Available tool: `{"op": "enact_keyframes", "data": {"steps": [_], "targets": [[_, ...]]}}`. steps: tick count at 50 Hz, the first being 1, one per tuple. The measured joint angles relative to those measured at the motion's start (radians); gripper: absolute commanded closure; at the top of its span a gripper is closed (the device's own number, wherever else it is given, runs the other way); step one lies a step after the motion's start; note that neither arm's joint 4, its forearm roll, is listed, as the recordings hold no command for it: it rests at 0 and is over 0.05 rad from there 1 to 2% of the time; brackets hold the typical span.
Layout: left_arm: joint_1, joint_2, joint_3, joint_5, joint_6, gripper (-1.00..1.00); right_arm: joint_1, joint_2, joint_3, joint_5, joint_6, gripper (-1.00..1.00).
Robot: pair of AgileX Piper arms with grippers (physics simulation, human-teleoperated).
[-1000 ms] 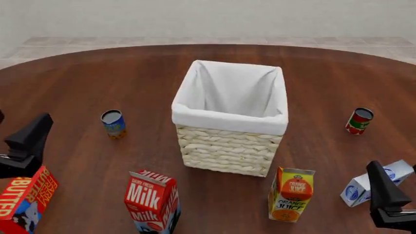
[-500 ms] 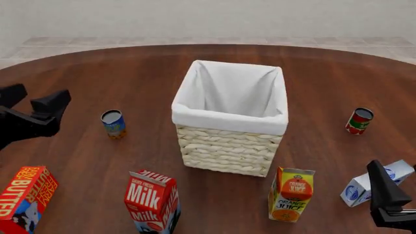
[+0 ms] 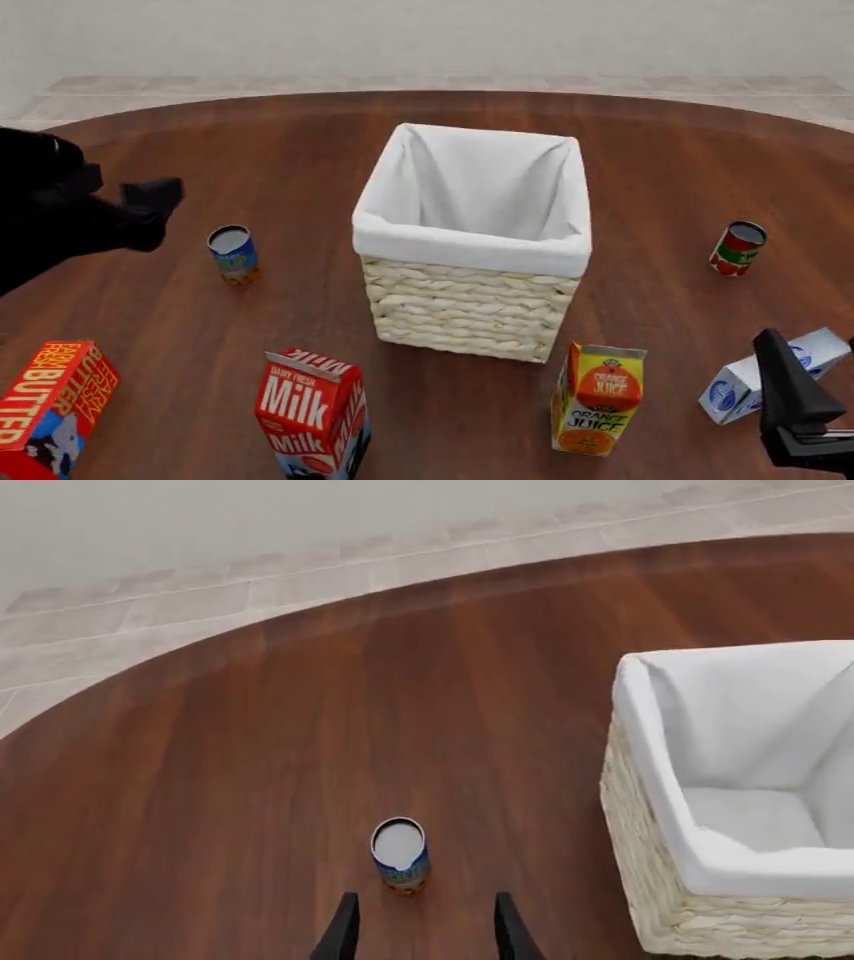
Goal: Pick up the alphabet soup and the tomato sauce, and put them in the basket.
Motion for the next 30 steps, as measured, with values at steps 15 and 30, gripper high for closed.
{"op": "enact_keyframes", "data": {"steps": [15, 30], "targets": [[0.012, 0.145, -0.044, -0.016, -0.001, -1.0, 0.0, 0.001, 0.001, -0.001, -0.003, -1.0], [0.02, 0.259, -0.065, -0.06, 0.016, -1.0, 0.004, -0.013, 0.002, 0.015, -0.009, -1.0]]}}
